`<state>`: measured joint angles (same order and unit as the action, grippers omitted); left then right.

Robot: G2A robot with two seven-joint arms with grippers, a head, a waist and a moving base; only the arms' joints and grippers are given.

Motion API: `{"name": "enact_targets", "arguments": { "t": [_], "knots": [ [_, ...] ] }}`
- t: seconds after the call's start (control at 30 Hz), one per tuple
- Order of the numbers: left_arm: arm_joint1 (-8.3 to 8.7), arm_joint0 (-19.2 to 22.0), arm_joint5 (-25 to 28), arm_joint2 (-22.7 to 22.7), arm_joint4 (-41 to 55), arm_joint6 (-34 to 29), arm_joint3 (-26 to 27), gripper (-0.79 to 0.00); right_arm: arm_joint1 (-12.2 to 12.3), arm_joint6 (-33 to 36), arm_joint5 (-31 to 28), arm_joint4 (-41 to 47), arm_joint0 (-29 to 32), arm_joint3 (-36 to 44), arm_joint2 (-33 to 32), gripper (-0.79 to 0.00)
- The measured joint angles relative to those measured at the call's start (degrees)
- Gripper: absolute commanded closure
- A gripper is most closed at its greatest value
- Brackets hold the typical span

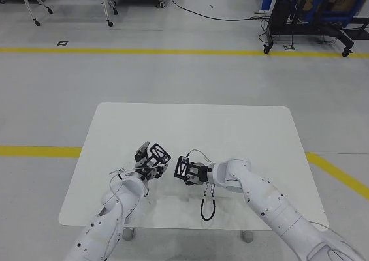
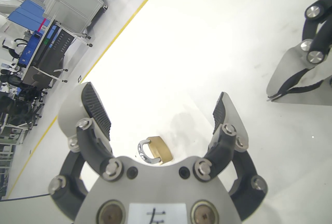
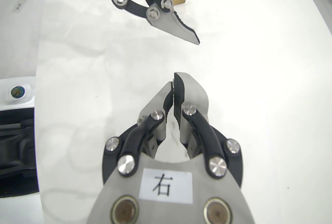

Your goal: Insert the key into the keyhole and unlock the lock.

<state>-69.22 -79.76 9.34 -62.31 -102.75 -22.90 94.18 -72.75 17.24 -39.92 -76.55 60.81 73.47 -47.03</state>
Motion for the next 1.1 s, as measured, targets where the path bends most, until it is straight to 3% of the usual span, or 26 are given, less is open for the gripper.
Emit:
{"name": "enact_targets", "arguments": {
  "t": [0.23,0.73,0.87,1.1],
  "knots": [
    [0.17,1.45,5.06,-0.49,-0.52,1.05,-3.67,-0.785,0.03,-0.04,0.02,-0.01,0.04,-0.05,-0.05,0.0],
    [-1.44,4.8,3.33,4.54,-1.8,0.33,-5.97,-0.785,1.92,-5.78,2.31,2.59,5.28,5.09,-6.21,0.0],
    [-1.45,4.99,2.07,2.73,-0.09,1.1,-4.87,-0.785,2.29,-6.15,2.27,2.89,6.19,6.35,-7.39,0.0],
    [-0.39,2.63,0.49,-5.73,3.64,2.67,0.99,-0.785,2.29,-6.13,2.24,2.89,6.18,6.34,-7.38,0.0]
  ]
}}
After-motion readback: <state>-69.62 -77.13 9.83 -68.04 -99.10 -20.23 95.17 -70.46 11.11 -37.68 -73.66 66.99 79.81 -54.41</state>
